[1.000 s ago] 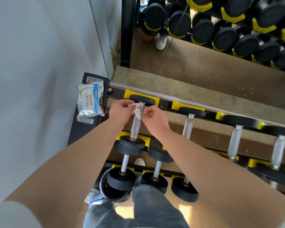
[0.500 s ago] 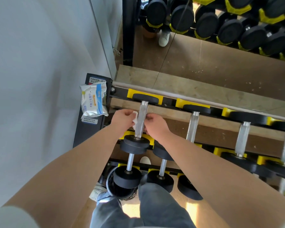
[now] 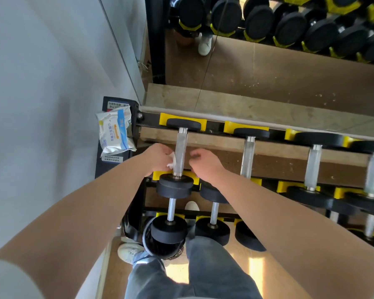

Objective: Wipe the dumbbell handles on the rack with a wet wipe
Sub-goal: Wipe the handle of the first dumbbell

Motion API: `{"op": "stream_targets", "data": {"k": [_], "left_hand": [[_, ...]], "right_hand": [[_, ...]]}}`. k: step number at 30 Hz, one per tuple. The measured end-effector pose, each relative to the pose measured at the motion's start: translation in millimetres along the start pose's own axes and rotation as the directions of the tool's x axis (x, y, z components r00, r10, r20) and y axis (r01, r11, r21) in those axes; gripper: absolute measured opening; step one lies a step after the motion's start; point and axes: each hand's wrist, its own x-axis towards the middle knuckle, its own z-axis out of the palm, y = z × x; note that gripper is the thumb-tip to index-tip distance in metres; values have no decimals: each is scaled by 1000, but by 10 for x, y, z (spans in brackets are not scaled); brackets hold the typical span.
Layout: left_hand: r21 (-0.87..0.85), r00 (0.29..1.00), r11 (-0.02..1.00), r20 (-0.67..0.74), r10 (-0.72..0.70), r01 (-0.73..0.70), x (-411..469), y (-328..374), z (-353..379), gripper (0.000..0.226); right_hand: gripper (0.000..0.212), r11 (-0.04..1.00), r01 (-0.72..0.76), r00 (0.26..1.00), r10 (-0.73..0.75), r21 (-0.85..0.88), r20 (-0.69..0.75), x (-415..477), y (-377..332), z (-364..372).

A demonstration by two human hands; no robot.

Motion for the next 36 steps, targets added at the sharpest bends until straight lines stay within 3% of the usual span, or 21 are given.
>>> {"op": "stream_targets", "data": {"k": [2, 5, 7, 10, 14, 15, 17, 20, 23, 25, 27, 29, 30, 31, 33, 36], "left_hand": [[-363, 998, 932, -57, -18, -4, 72, 122, -9, 32], [-468, 996, 883, -89, -17, -26, 231, 227, -25, 31], [-356, 1000, 934, -9, -21, 16, 202, 208, -38, 37], [111, 997, 991, 19, -78, 75, 92, 86, -35, 36], [161, 991, 978, 19, -134, 130, 69, 85, -25, 35], [111, 994, 989, 22, -104, 101, 102, 82, -21, 36], [-147, 989, 982, 98, -107, 121, 148, 123, 5, 31], [-515, 994, 851, 39, -100, 106, 248, 167, 23, 22], [-664, 998, 745, 47, -49, 68, 234, 189, 64, 21], [-568, 990, 815, 128, -54, 118, 176, 125, 48, 28], [-202, 986, 974, 147, -77, 107, 153, 21, -9, 33], [192, 983, 980, 161, -84, 52, 133, -7, -72, 33], [296, 983, 955, 166, -74, 21, 147, -3, -81, 30], [257, 985, 966, 160, -67, 24, 171, 0, -81, 25], [22, 985, 998, 164, -63, 60, 190, 2, -65, 27], [-338, 994, 939, 107, -31, 66, 274, 85, -25, 35]], "right_hand": [[40, 1000, -6, 1000, 6, 27, 4, 1, 31, 8], [37, 995, -17, 1000, 17, 96, -5, 22, 48, 0], [36, 991, -26, 1000, 28, 134, -9, 40, 59, -19], [35, 992, -36, 999, 36, 120, 8, 63, 99, -54], [32, 995, -64, 995, 58, 72, 81, 76, 153, -64], [33, 995, -66, 994, 60, 69, 91, 72, 161, -71], [32, 995, -69, 993, 61, 77, 100, 73, 175, -103], [28, 986, -70, 994, 57, 150, 92, 94, 182, -162], [25, 966, -64, 996, 45, 250, 80, 97, 182, -238], [24, 959, -62, 996, 41, 277, 81, 75, 189, -277], [22, 961, -57, 995, 33, 271, 93, 51, 198, -300], [21, 960, -63, 993, 33, 272, 113, 21, 210, -296], [21, 958, -69, 992, 35, 280, 122, 9, 219, -287], [21, 957, -75, 990, 38, 281, 135, -5, 222, -275], [23, 962, -82, 985, 39, 261, 165, -29, 223, -257], [22, 966, -69, 984, 24, 249, 179, -33, 223, -253]]}}
